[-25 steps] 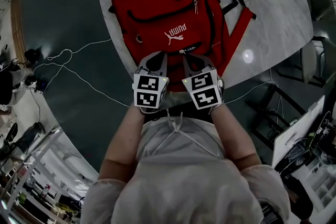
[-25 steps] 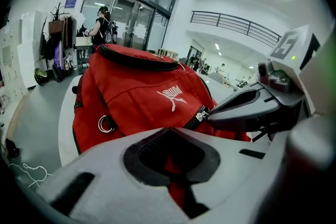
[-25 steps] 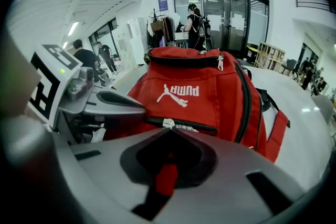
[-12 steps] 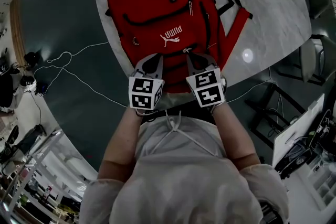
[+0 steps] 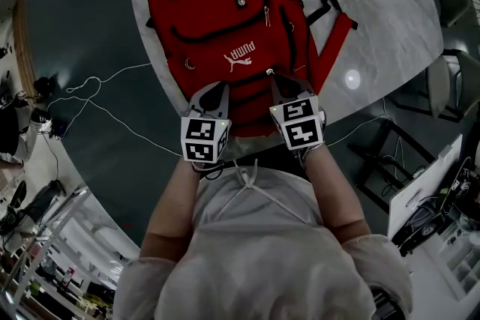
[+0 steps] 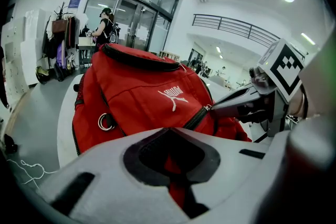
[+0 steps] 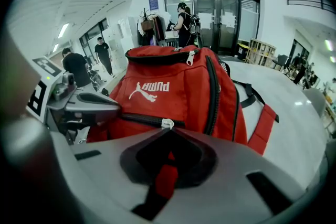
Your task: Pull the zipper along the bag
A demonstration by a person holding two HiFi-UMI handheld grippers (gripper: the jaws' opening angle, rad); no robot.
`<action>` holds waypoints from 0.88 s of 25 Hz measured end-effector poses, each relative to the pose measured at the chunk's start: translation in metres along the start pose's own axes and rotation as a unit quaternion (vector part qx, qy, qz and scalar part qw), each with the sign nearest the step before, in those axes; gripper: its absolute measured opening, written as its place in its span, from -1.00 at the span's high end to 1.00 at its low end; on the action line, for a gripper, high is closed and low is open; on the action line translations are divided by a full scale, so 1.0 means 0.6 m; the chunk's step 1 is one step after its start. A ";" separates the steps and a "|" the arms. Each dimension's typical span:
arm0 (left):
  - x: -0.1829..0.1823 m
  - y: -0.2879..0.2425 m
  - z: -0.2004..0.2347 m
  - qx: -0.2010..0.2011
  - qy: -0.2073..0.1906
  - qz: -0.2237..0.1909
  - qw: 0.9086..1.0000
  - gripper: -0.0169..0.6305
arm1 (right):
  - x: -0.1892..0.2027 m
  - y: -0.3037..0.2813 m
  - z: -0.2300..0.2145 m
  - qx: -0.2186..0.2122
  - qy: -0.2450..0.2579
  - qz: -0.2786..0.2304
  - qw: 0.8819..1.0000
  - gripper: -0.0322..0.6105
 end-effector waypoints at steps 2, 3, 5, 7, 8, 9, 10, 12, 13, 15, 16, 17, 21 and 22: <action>0.001 0.000 0.000 -0.001 0.000 -0.004 1.000 0.89 | 0.001 -0.001 -0.007 0.008 0.010 0.002 1.000 0.81; 0.002 0.000 0.000 -0.002 0.001 -0.007 1.000 0.89 | 0.002 -0.002 -0.009 0.011 0.013 0.002 1.000 0.81; 0.003 -0.001 -0.001 -0.003 0.005 -0.011 1.000 0.89 | 0.005 -0.005 -0.016 0.013 0.009 0.003 1.000 0.81; 0.004 -0.002 -0.001 -0.002 0.009 -0.012 1.000 0.89 | 0.009 -0.008 -0.024 0.013 0.003 0.005 1.000 0.81; 0.004 -0.002 -0.001 -0.001 0.011 -0.013 1.000 0.89 | 0.012 -0.011 -0.029 0.013 0.003 0.006 1.000 0.81; 0.004 -0.001 -0.001 0.000 0.013 -0.013 1.000 0.89 | 0.015 -0.014 -0.034 0.013 0.005 0.007 1.000 0.82; 0.004 -0.001 -0.001 0.001 0.014 -0.012 1.000 0.89 | 0.016 -0.017 -0.037 0.012 0.005 0.009 1.000 0.81; 0.004 0.000 -0.002 -0.001 0.017 -0.011 1.000 0.89 | 0.016 -0.023 -0.039 0.008 0.001 0.009 1.000 0.81; 0.003 0.000 -0.002 -0.002 0.017 -0.011 1.000 0.89 | 0.016 -0.026 -0.041 0.007 0.000 0.009 1.000 0.81; 0.003 -0.001 -0.005 -0.005 0.018 -0.011 1.000 0.89 | 0.017 -0.032 -0.043 0.004 -0.007 0.012 1.000 0.82; 0.003 -0.001 -0.006 -0.005 0.018 -0.009 1.000 0.89 | 0.018 -0.035 -0.044 0.002 -0.012 0.015 1.000 0.81; 0.003 -0.002 -0.007 -0.005 0.017 -0.008 1.000 0.89 | 0.019 -0.037 -0.046 0.000 -0.019 0.019 1.000 0.81; 0.004 -0.003 -0.008 -0.008 0.013 -0.003 1.000 0.89 | 0.025 -0.042 -0.046 -0.013 -0.031 0.032 0.999 0.81; 0.005 -0.003 -0.008 -0.009 0.009 -0.002 1.000 0.89 | 0.025 -0.042 -0.044 -0.020 -0.031 0.036 0.999 0.81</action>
Point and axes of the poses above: the fingertips, and each gripper's own axes: y backward along the fingers, z to its left, x out of its underside, the point moved 8 cm from there along y, backward along the fingers, and after that the axes turned 2 degrees about -y, right-handed, at the moved point
